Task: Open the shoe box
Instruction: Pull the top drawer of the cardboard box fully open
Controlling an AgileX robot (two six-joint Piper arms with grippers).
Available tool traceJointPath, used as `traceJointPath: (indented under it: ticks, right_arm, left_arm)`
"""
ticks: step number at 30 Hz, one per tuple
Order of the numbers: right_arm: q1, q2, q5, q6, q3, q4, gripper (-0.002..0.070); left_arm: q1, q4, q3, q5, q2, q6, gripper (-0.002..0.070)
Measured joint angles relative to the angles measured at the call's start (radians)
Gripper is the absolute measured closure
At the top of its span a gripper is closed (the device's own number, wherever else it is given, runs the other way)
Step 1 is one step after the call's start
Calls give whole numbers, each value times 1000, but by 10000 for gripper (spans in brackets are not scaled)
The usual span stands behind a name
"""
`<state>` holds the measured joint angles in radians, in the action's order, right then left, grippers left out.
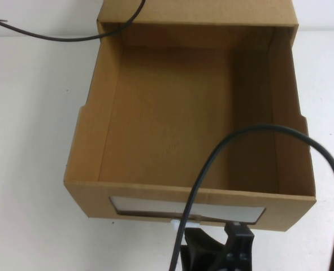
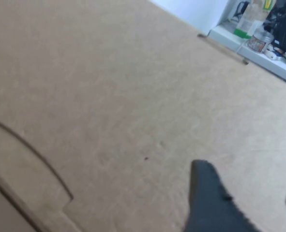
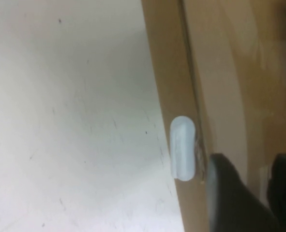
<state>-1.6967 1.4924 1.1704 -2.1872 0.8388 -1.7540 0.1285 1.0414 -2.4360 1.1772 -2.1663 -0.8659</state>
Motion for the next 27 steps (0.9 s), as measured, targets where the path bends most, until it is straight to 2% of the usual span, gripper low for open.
traceJointPath:
  ticks: [2,5,8,16,27]
  right_arm:
    - [-4,-9,0,0,0,0,534]
    - [-4,-16,0,0,0,0,596]
    - [-5,-18,0,0,0,0,662]
    - [-73,-51,6,0,0,0,693]
    - [-114,-278,-136,41,0,0,694]
  left_arm:
    - [0,0,-2,0,14,-10,431]
    - [0,0,-12,0,28,-20,577]
    - [0,0,-22,-15,46,-33,648]
    - [0,-55,-26,-99,156,-50,674]
    - [0,-344,-31,-82,331,76,675]
